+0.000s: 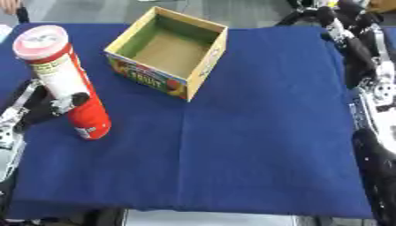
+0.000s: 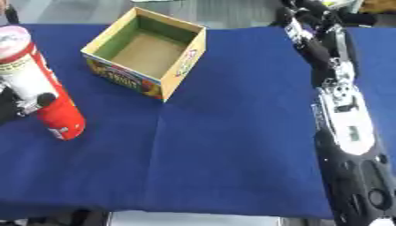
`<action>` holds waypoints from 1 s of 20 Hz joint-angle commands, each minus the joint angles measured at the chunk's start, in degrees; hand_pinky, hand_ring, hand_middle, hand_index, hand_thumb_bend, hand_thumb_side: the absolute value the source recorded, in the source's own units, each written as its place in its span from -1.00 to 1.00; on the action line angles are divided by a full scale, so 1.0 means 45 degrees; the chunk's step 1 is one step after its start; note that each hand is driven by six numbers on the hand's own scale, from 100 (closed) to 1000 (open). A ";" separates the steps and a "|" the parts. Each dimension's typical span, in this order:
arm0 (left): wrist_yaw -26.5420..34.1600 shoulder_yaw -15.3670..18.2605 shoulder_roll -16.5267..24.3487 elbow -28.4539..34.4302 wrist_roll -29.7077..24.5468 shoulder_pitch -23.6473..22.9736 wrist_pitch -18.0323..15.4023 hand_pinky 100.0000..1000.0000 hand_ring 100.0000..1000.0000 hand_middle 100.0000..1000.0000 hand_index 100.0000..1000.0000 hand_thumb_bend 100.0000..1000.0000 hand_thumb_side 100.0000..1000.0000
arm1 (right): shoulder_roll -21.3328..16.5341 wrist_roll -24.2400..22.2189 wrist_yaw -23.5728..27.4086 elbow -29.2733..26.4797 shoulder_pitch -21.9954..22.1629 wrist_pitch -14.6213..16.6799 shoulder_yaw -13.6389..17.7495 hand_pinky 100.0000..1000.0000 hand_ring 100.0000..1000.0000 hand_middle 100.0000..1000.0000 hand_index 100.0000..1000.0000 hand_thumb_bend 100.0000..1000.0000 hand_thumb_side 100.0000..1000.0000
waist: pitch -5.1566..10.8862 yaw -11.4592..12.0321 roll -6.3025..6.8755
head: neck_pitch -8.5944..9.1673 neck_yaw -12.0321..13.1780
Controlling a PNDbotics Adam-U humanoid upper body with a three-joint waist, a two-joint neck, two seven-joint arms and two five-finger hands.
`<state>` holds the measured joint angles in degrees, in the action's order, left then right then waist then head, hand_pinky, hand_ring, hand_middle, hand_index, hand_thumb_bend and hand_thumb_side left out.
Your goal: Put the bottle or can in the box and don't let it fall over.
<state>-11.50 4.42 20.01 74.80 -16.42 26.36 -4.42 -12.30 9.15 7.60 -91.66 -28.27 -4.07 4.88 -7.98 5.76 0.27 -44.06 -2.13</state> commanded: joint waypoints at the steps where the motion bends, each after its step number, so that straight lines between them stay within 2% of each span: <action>1: -0.0061 -0.0004 0.0093 0.0054 0.0131 0.0319 0.0004 1.00 0.65 0.25 0.65 0.60 -0.04 | -0.0122 -0.0022 0.0073 -0.0146 -0.0213 0.0021 -0.0015 0.46 0.91 1.00 0.57 0.27 -0.32 | 0.0126 -0.0012 0.0028 | 0.0052 0.0027; 6: 0.0045 -0.0036 0.0036 0.0048 0.0298 0.0333 -0.0008 1.00 0.62 0.22 0.56 0.48 -0.10 | -0.0115 -0.0026 0.0085 -0.0143 -0.0198 0.0018 -0.0014 0.46 0.91 1.00 0.57 0.27 -0.33 | 0.0121 -0.0019 0.0030 | 0.0040 0.0027; 8: 0.0157 -0.0060 0.0010 0.0063 0.0304 0.0296 -0.0015 1.00 0.62 0.22 0.56 0.51 -0.09 | -0.0116 -0.0023 0.0087 -0.0143 -0.0193 0.0017 -0.0012 0.46 0.91 1.00 0.57 0.26 -0.33 | 0.0118 -0.0018 0.0032 | 0.0036 0.0033; 11: 0.0184 -0.0096 0.0016 0.0054 0.0202 0.0282 -0.0038 1.00 0.64 0.25 0.68 0.64 -0.03 | -0.0104 -0.0031 0.0094 -0.0142 -0.0188 0.0017 -0.0016 0.46 0.91 1.00 0.57 0.27 -0.33 | 0.0117 -0.0012 0.0031 | 0.0044 0.0029; 17: -0.0011 -0.0096 0.0011 0.0040 0.0215 0.0272 -0.0051 1.00 0.64 0.24 0.66 0.63 -0.04 | -0.0100 -0.0034 0.0101 -0.0139 -0.0185 0.0022 -0.0013 0.46 0.91 1.00 0.57 0.26 -0.33 | 0.0109 0.0000 0.0024 | 0.0035 0.0036; 20: -0.0008 -0.0084 -0.0050 0.0073 0.0348 0.0271 -0.0060 1.00 0.62 0.19 0.53 0.47 -0.16 | -0.0099 -0.0035 0.0110 -0.0139 -0.0188 0.0021 -0.0012 0.46 0.92 1.00 0.58 0.26 -0.33 | 0.0104 0.0000 0.0014 | 0.0044 0.0047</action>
<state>-11.35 3.87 19.31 74.21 -15.20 26.80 -4.62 -12.27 9.11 7.82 -91.66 -28.26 -4.07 4.87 -8.12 5.70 0.26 -44.05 -2.10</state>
